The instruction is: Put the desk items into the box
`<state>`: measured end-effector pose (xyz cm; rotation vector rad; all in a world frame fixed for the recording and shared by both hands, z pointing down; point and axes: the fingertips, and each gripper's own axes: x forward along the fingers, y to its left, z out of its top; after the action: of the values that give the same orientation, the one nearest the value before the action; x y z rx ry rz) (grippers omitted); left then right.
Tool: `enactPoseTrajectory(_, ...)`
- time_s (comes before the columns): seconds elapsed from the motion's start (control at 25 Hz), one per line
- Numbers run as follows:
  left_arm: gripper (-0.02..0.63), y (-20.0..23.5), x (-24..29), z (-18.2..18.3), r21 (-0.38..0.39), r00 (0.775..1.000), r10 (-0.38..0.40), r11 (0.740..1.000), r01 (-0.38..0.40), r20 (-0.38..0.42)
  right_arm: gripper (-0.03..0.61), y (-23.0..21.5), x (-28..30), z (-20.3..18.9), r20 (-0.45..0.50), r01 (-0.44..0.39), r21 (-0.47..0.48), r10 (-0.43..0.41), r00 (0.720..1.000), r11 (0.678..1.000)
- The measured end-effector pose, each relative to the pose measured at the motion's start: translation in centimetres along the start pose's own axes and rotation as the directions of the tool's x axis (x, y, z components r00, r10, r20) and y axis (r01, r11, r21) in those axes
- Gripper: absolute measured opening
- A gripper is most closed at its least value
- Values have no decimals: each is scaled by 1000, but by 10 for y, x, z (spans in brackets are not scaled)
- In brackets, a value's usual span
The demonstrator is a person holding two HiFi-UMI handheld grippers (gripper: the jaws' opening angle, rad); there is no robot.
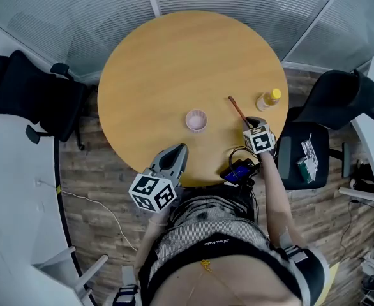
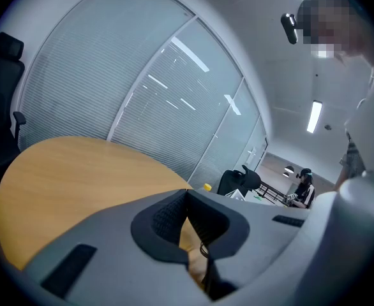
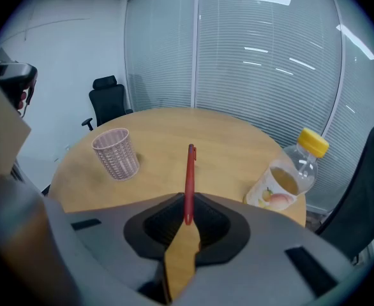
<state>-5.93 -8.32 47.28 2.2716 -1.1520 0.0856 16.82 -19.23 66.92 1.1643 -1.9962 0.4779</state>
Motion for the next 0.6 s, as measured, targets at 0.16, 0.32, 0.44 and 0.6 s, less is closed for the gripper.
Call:
enactPoseTrajectory(0.16,18,3,1,0,-8,1000,-7,1000,7,1,60,5,-10,15,14,0,-34,1,1000,999)
enactPoseTrajectory(0.32,18,6,3,2,-12,1000,-12,1000,12,1,60,10,-28,36,53,0,-50,3,999,999)
enactPoseTrajectory(0.44,18,9,3,4,-16,1000,-12,1000,13,4,60,15,-45,52,89,7,-52,-3,996,999)
enactPoseTrajectory(0.6,18,14,2,7,-25,1000,-12,1000,12,11,60,23,-65,74,139,9,-54,-2,990,999)
